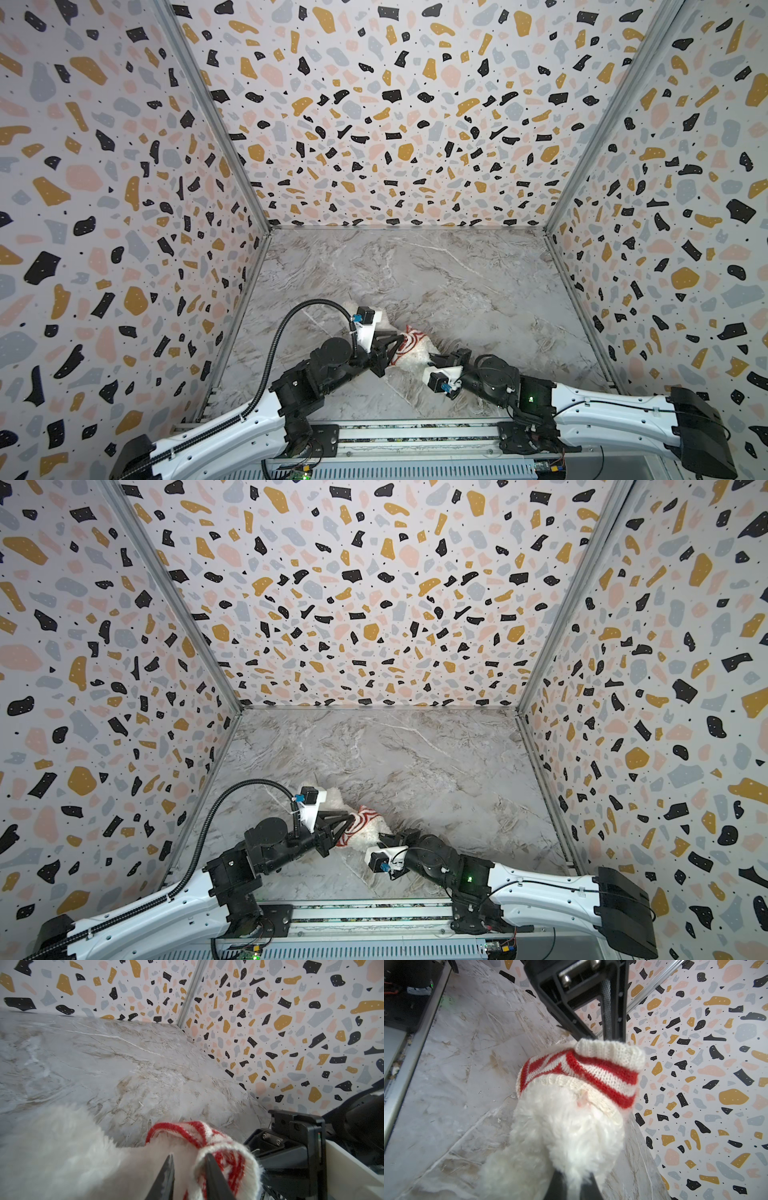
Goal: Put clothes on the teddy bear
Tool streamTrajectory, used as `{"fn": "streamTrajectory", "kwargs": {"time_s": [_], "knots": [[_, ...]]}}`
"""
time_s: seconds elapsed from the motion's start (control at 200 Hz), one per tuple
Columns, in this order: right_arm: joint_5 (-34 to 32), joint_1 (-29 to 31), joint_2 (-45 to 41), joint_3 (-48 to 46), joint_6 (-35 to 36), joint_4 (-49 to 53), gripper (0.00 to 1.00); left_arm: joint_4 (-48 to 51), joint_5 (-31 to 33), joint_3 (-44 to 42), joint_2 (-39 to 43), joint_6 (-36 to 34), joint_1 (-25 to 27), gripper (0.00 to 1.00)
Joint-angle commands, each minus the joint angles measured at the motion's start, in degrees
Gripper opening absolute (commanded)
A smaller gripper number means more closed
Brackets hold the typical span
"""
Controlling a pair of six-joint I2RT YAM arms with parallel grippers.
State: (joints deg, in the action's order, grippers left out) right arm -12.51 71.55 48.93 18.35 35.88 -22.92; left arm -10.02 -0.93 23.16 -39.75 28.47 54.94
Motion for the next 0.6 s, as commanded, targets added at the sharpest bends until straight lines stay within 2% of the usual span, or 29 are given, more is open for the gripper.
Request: {"fn": "streamTrajectory", "kwargs": {"time_s": [0.0,0.19,0.355,0.441,0.596], "knots": [[-1.1,0.2,-0.1,0.1,-0.1,-3.8,0.0,-7.5,-5.2,-0.6,0.4,0.9,0.7,0.22],[-2.4,0.3,-0.1,-0.8,-0.1,-5.3,0.0,-10.3,-6.4,-1.6,-2.3,2.6,2.3,0.09],[-3.1,0.2,-0.9,-1.4,0.0,-5.7,0.0,-13.8,-7.2,-2.1,-5.0,3.6,4.0,0.06],[-3.4,0.2,-0.9,-1.6,0.0,-5.8,0.0,-14.8,-7.7,-1.7,-6.2,3.5,4.8,0.07],[-3.6,0.3,-1.8,-2.6,0.1,-6.6,0.0,-13.0,-7.7,-1.1,-6.1,3.0,5.0,0.19]]}}
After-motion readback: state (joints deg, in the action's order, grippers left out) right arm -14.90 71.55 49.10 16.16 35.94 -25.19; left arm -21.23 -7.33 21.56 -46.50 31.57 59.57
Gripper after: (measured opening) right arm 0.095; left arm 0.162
